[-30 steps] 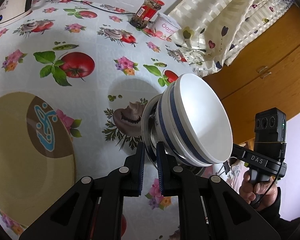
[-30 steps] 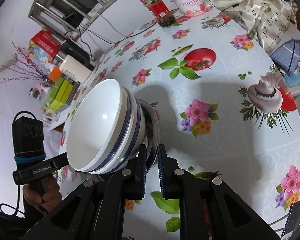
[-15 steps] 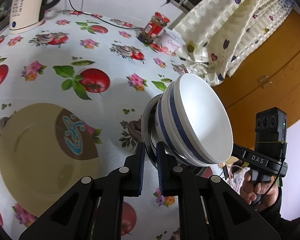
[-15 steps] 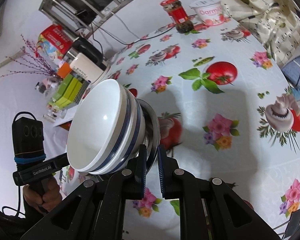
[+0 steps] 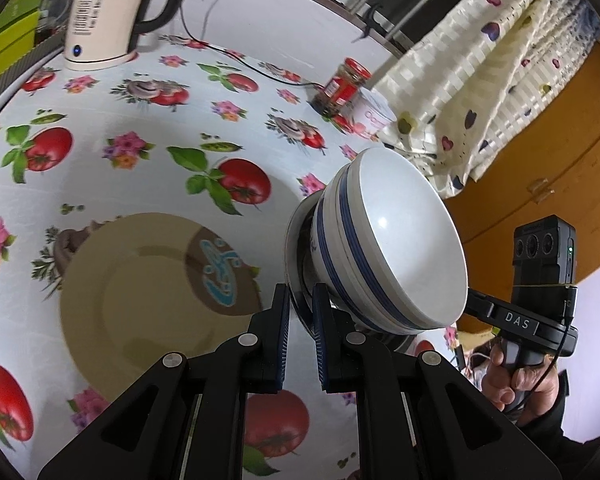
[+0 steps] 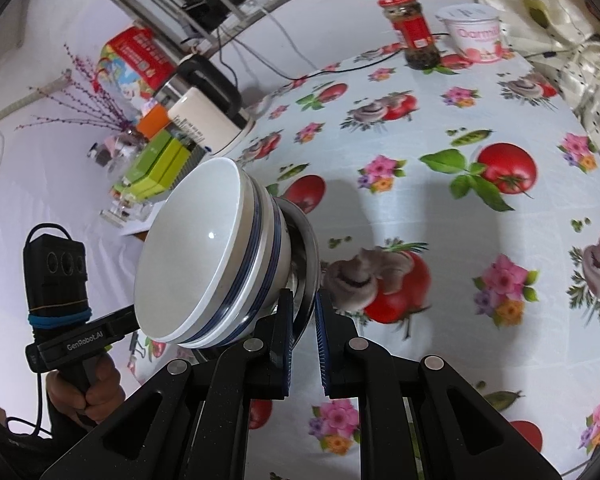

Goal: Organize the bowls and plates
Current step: 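Carry the bowl stack with both tools toward the beige plate stack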

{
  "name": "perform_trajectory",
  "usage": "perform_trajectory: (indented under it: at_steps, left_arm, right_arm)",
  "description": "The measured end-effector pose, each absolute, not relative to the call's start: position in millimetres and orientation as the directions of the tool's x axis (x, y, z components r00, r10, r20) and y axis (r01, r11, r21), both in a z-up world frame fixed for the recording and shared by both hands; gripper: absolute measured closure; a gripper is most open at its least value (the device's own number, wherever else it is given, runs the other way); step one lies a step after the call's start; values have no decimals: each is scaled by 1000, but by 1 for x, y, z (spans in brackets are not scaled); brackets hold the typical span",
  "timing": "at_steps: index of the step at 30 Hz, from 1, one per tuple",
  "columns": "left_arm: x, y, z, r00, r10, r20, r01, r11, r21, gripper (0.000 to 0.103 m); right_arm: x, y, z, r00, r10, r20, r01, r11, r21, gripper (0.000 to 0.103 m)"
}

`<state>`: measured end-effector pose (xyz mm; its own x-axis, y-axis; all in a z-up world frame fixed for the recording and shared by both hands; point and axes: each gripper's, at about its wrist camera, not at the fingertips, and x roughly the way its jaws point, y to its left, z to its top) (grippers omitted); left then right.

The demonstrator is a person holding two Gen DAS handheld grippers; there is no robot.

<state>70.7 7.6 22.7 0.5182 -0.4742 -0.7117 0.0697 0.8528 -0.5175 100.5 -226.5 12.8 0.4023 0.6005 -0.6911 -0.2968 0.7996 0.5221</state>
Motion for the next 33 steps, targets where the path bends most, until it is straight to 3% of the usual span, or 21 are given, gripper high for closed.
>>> perform_trajectory:
  at_steps: [33]
  left_arm:
    - [37, 106, 3, 584, -350, -733, -142, 844, -517, 91]
  right_arm:
    - [128, -104, 0, 242, 633, -735, -444, 746, 496, 92]
